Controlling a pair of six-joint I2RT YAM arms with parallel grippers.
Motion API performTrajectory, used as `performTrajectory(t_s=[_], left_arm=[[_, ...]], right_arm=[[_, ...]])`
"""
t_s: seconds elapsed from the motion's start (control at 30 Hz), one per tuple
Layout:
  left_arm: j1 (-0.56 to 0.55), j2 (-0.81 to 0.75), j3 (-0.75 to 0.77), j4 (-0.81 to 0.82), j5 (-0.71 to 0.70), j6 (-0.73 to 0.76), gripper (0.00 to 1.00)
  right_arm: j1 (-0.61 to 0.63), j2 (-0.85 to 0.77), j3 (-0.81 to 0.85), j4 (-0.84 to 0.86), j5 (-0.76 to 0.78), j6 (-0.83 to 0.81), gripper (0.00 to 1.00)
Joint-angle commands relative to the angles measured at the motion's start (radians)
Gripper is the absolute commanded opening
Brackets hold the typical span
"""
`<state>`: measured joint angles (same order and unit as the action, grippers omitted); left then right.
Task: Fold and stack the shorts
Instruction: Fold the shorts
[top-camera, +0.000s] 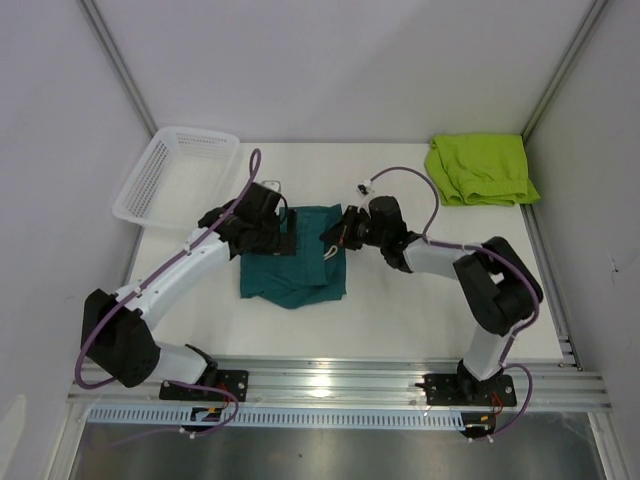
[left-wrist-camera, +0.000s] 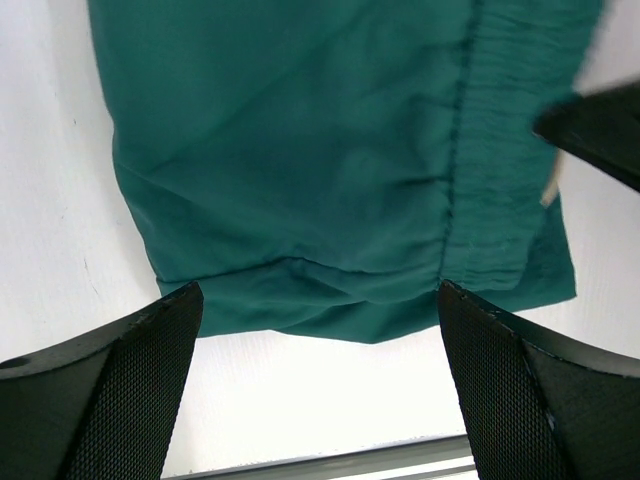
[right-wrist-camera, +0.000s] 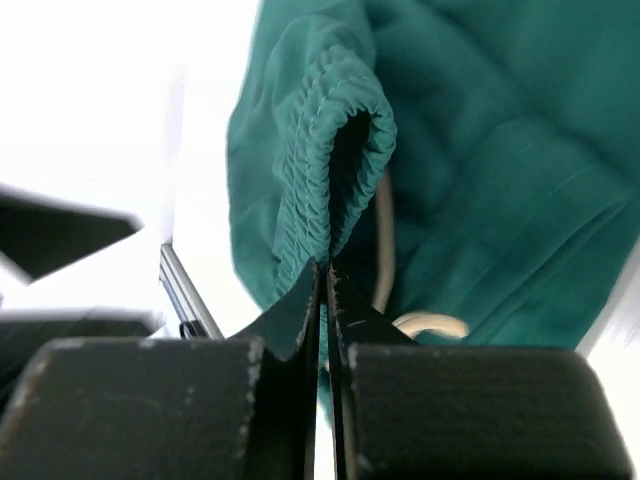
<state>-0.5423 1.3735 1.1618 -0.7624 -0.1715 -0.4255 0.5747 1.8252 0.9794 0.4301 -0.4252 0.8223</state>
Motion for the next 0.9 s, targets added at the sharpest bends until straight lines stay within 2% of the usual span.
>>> performTrajectory(t_s=[0.0,0.13,0.4,0.63,0.67,0.7,0.8,0.87], left_arm=[[0.013,-0.002,-0.03,0.038,0.009,0.008,0.99],[0.016,0.025,-0.065,0.074,0.013,-0.001,0.99],[0.018,0.079,-0.074,0.113,0.007,-0.013,0.99],[0.016,0.127,-0.076,0.165,0.001,-0.025,0.99],[0.018,0.134,-0.077,0.175,0.003,-0.027,0.99],[0.016,0.147,-0.083,0.185,0.01,-0.029,0.99],[0.016,0.163,-0.099,0.221,0.038,-0.03,0.99],[0.013,0.159,-0.114,0.238,0.035,-0.03,0.99]], right_arm=[[0.047,-0.138,-0.111,0.036,0.178,-0.051,0.0],[0.06,-0.169,-0.191,0.045,0.275,-0.025,0.0],[0.044,-0.012,-0.182,0.048,0.295,0.011,0.0],[0.034,0.043,-0.174,0.006,0.345,0.025,0.01],[0.03,0.048,-0.174,0.009,0.335,0.024,0.07],[0.025,0.045,-0.182,0.018,0.323,0.024,0.3],[0.007,0.014,-0.188,0.038,0.27,0.015,0.6],[-0.015,-0.023,-0.186,0.039,0.209,0.0,0.67]])
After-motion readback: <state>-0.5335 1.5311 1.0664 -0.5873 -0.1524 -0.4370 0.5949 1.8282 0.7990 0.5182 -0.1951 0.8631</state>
